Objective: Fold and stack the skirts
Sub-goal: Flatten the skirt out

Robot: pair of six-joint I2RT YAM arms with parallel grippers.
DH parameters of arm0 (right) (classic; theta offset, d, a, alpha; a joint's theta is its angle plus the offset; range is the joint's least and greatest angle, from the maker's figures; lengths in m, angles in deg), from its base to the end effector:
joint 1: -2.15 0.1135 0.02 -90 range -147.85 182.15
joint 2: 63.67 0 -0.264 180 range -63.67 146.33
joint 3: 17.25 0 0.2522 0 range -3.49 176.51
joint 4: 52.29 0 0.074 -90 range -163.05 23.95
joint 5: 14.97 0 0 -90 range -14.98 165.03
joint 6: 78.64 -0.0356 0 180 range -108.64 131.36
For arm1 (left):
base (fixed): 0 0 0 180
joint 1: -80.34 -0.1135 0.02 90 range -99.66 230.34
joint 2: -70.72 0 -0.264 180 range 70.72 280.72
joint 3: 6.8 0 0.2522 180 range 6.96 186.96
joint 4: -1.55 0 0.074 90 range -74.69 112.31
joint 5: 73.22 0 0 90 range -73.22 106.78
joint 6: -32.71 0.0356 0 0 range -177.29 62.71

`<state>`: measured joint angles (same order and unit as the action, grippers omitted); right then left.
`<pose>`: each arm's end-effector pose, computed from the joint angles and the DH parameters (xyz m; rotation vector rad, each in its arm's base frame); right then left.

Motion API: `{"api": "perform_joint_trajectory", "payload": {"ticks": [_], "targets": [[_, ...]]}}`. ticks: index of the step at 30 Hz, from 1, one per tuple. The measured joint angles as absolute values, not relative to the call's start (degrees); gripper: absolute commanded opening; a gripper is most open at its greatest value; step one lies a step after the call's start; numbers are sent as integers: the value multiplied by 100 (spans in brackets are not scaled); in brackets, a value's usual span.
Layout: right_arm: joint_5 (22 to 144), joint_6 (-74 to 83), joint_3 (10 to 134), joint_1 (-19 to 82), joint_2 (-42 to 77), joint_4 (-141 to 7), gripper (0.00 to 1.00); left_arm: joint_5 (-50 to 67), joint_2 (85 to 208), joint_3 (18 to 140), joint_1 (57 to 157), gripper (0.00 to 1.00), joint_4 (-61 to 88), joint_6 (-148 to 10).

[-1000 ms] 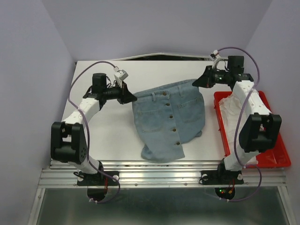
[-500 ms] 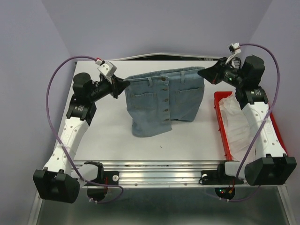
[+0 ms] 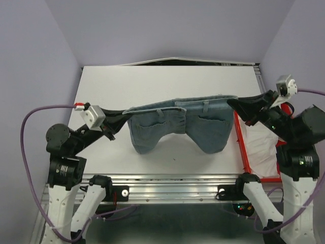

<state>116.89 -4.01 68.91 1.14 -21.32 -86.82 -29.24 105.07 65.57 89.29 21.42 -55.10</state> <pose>0.1065 0.0219 0.4821 -0.4119 1.4327 0.7158 0.0894 -0.0400 0.4486 0.8090 1.1157 -0.6008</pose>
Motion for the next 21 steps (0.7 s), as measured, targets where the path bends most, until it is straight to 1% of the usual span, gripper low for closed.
{"api": "perform_joint_trajectory", "payload": {"ticks": [5, 10, 12, 16, 17, 18, 19, 20, 21], "targets": [[11884, -237, 7269, 101, -2620, -9218, 1, -3060, 10013, 6776, 8921, 0, 2695, -5549], [11995, -170, 7103, 68, -2574, -9349, 1, -3075, 10044, 6824, 8883, 0, 3079, -5617], [12015, -170, 6834, 68, -2381, -9264, 1, -2994, 10203, 6736, 8883, 0, 3105, -5621], [12163, -222, 6290, 68, -1387, -8732, 1, -2745, 10953, 6452, 8883, 0, 2974, -5610], [12172, -246, 6172, 88, -832, -8529, 4, -2644, 11331, 6347, 8883, 5, 2865, -5608], [12100, -248, 6144, 144, -449, -8396, 10, -2555, 11724, 6258, 8883, 31, 2723, -5608], [11978, -235, 6148, 234, -21, -8287, 19, -2406, 12107, 6186, 8883, 42, 2555, -5606], [11783, -180, 6170, 359, 506, -8125, 49, -2229, 12548, 6127, 8879, 55, 2382, -5590], [11433, -117, 6227, 474, 967, -8031, 59, -1976, 12942, 6122, 8849, 65, 2295, -5520]]}}
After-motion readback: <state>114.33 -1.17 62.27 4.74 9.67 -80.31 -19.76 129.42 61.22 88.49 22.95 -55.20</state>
